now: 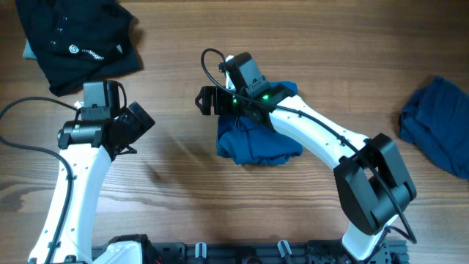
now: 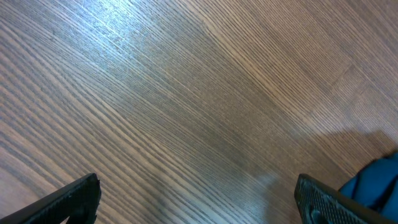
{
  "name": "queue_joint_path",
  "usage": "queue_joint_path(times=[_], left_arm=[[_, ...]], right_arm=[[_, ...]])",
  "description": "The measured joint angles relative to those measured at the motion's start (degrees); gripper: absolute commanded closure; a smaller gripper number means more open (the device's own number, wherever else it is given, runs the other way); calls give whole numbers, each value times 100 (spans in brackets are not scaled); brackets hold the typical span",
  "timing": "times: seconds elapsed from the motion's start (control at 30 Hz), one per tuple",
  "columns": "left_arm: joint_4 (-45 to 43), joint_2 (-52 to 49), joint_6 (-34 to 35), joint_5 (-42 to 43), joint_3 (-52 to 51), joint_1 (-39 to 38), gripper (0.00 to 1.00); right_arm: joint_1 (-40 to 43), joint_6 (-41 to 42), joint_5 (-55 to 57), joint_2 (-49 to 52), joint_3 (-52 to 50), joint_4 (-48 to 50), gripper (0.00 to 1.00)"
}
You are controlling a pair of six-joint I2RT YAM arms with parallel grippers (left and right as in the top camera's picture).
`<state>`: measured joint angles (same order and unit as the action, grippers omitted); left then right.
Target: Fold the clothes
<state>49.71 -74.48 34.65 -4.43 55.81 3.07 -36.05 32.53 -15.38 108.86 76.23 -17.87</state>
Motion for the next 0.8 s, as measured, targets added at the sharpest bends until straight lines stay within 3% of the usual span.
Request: queue_joint_path(times=[0.47,0.8], left_arm=[[0,0,0,0,0,0,0],[2,0,0,0,0,0,0]], right_arm=[[0,46,-634,-944,2,334,0],[0,39,-704,-975,2,76,0]])
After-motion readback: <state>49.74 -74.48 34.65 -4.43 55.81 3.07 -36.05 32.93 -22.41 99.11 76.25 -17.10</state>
